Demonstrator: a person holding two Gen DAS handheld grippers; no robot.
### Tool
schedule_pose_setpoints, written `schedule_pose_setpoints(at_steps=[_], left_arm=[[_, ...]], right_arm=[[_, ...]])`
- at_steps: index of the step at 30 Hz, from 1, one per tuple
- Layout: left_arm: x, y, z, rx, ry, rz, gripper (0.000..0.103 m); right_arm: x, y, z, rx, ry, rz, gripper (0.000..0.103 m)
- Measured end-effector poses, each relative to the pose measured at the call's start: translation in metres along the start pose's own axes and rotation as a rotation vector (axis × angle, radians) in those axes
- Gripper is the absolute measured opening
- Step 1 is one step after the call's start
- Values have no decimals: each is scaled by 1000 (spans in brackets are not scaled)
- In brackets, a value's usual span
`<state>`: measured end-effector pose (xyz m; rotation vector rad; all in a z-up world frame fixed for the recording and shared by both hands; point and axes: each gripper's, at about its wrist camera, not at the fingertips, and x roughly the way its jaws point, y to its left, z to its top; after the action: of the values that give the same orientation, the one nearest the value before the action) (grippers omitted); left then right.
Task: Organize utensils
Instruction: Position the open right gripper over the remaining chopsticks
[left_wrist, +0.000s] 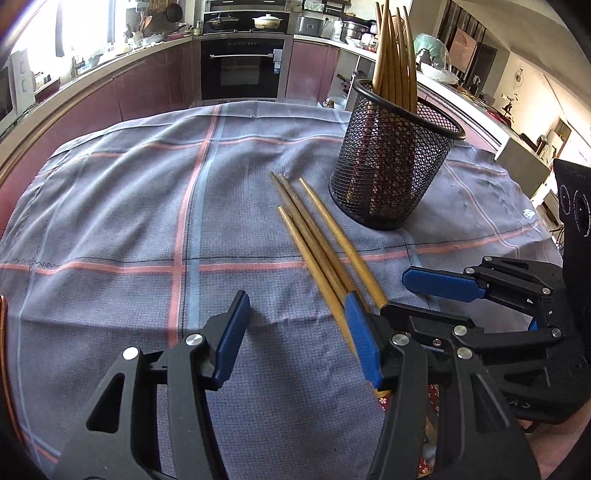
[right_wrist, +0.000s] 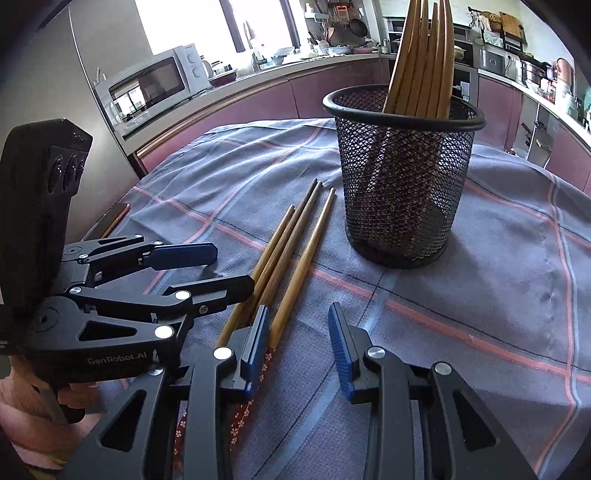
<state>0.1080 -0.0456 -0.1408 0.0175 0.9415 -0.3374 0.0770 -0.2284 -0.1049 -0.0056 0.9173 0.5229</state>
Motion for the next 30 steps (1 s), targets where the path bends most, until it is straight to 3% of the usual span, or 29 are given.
schedule_pose_setpoints(at_steps=[7, 12, 19, 30], left_arm=[[1, 1, 1, 21, 10, 7, 50], [0, 6, 1, 30, 23, 24, 37], [-2, 8, 3, 1, 16, -32, 41], [3, 1, 3, 25, 27, -23, 42]], right_arm=[[-1, -1, 0, 1, -1, 0, 32], [-2, -2, 0, 5, -2, 2, 32], [-4, -5, 0, 16, -5, 12, 32], [-4, -7, 1, 15, -5, 14, 32]])
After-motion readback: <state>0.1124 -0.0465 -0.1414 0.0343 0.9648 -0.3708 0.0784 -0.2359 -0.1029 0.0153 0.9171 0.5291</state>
